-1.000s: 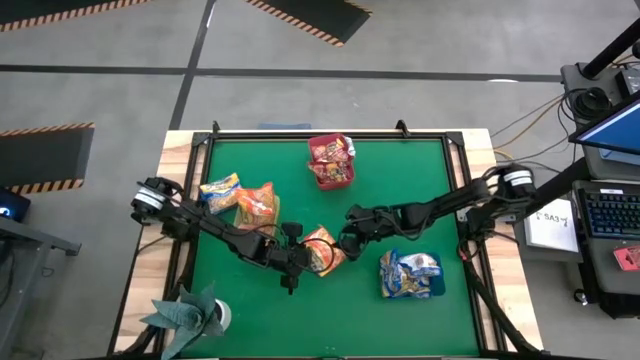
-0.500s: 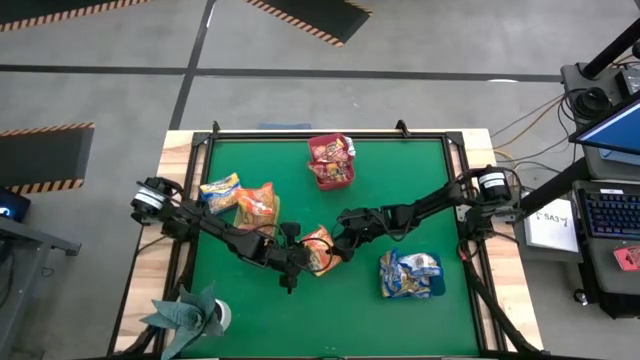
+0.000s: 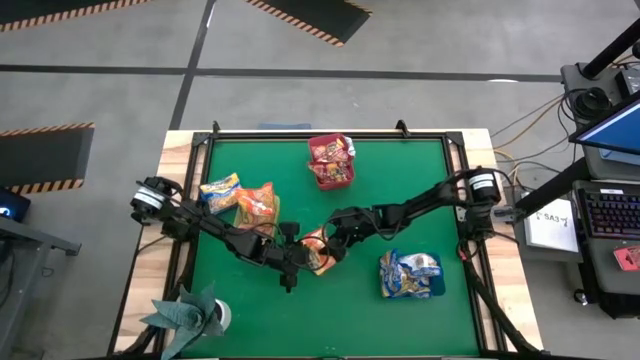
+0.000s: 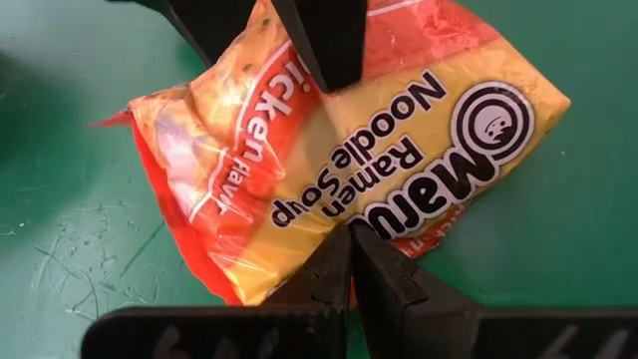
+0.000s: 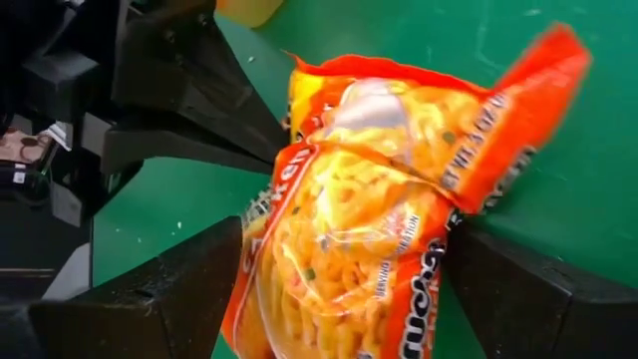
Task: Sort Maruchan noodles
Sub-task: Put the noodle pack into the yellow bin
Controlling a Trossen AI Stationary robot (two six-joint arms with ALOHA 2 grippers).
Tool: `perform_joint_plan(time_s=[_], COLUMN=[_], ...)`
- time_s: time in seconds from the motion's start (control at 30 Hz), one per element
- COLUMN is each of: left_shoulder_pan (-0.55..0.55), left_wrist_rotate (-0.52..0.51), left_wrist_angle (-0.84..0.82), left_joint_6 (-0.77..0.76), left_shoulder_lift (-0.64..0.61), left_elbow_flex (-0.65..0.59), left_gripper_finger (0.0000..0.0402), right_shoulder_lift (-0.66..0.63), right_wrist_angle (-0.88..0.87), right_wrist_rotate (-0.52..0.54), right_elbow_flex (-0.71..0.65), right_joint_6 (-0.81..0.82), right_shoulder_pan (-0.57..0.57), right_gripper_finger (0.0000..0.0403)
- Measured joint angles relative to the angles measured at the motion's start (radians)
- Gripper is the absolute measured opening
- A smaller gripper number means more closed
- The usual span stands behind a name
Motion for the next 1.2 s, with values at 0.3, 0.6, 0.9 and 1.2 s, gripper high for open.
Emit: perform_joint_plan(time_s=[0.3,0.6,0.9,1.2], left_shoulder_pan=[0.000,0.000,0.000,-0.010], left_wrist_rotate=[0.001,0.000,0.007,0.002], left_wrist_angle=[0.001,0.005,-0.034,-0.093], left_joint_6=[0.000,0.000,0.004,0.059], left_shoulder_lift=[0.000,0.000,-0.045,-0.183], left_elbow_flex=[-0.001,-0.002,-0.004,-0.004], left_gripper_finger=[0.0000,0.0000,0.0000,0.0000], right_shoulder_lift=[0.022,0.022,0.019,0.005], right_wrist_angle=[0.000,-0.007,-0.010,-0.008], right_wrist_rotate=[-0.033,-0.035,-0.036,-0.033], right_elbow_flex=[0.050,0.050,0.050,0.050], right_joint_6=[-0.016,-0.011,-0.035,-0.089], right_shoulder_pan=[-0.001,-0.005,-0.005,-0.005], right_gripper_finger=[0.0288,0.0187,0.0080,0.0049])
